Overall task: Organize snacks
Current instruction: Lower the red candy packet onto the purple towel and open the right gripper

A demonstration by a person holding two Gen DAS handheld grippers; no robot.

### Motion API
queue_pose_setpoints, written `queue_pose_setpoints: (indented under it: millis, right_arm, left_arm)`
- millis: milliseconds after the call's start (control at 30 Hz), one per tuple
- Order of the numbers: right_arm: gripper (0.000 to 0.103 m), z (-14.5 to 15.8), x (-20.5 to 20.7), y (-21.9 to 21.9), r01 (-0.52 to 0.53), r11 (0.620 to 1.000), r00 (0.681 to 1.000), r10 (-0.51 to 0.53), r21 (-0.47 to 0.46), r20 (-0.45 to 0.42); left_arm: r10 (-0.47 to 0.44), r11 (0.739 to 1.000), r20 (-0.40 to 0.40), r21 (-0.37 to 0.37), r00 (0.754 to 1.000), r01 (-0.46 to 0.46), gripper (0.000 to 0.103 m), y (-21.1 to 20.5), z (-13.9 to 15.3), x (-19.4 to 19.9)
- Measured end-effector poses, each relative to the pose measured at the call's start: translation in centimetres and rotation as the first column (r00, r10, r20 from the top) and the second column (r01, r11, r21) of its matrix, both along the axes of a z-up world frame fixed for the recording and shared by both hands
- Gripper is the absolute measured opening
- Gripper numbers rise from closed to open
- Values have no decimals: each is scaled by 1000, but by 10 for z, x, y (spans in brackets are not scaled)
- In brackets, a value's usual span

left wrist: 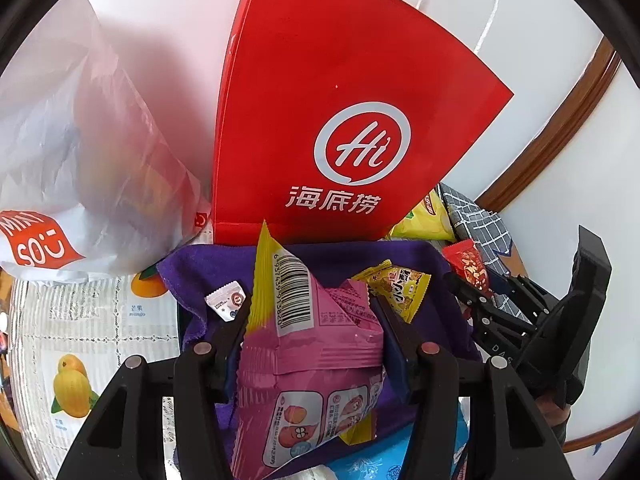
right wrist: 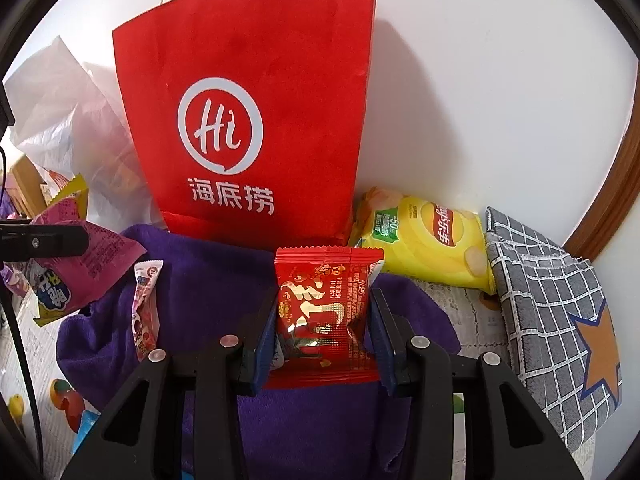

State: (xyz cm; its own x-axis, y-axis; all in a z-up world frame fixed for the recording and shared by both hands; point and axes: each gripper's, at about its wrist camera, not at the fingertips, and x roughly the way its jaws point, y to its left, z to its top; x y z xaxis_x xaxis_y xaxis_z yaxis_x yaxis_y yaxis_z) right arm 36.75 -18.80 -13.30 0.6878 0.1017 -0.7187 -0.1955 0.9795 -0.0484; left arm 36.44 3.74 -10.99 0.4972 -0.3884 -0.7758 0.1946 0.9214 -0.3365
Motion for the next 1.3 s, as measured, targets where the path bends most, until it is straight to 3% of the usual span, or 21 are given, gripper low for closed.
queue_pose_setpoints:
  millis: [1300]
  right_arm:
    - [43, -32, 10, 17, -59, 995, 990, 48, -76, -135]
  left_arm:
    - [-6, 1000, -20, 13, 1000, 7, 54, 0, -5, 3]
